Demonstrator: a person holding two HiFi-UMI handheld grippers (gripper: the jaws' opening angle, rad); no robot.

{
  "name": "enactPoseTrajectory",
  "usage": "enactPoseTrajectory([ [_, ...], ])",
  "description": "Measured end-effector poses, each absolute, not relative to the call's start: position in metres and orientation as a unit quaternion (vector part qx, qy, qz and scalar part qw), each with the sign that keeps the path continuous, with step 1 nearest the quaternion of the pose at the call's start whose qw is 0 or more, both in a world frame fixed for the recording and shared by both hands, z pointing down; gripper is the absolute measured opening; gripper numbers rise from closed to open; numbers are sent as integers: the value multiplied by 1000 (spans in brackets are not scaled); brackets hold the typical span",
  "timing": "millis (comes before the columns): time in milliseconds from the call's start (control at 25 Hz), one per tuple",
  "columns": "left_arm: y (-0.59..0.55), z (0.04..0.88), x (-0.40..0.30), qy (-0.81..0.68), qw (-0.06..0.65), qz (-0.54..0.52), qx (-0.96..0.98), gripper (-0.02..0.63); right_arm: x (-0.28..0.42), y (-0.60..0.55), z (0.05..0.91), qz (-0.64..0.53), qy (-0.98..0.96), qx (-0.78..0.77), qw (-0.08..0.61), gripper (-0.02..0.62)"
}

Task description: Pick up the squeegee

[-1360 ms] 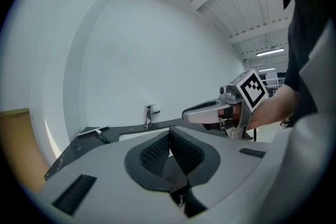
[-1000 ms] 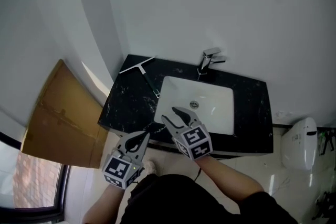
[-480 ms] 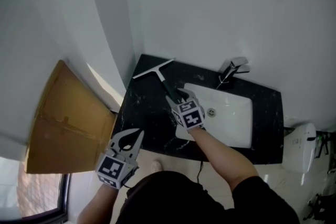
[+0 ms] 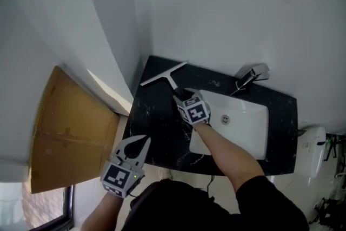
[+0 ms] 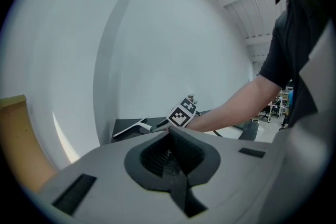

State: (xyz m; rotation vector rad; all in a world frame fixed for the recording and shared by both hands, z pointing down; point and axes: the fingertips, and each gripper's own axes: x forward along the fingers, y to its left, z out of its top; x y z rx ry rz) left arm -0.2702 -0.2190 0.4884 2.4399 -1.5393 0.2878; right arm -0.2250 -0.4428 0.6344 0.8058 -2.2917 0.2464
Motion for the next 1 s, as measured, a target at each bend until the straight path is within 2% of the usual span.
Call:
enactPoseTrajectory([
  [200,-221,497,-282,-534,134,102,829,-5,-232,-447,644,102,-880,304,350,189],
  [320,-220,502,-287,-536,139,103,827,-5,-230,-450,649,103,-876,312,353,129],
  [440,-219,505,-289,-537,143,102,825,-5,-231,-450,648,92,-877,312,355,106],
  [720,-219,502,-283,-535,140,101,827,-5,-221,-449,635,96,-876,325,344,101],
  [1000,-223,490,-261,-523,122,95,838,-5,-191,-425,585,96,-889,340,291,101],
])
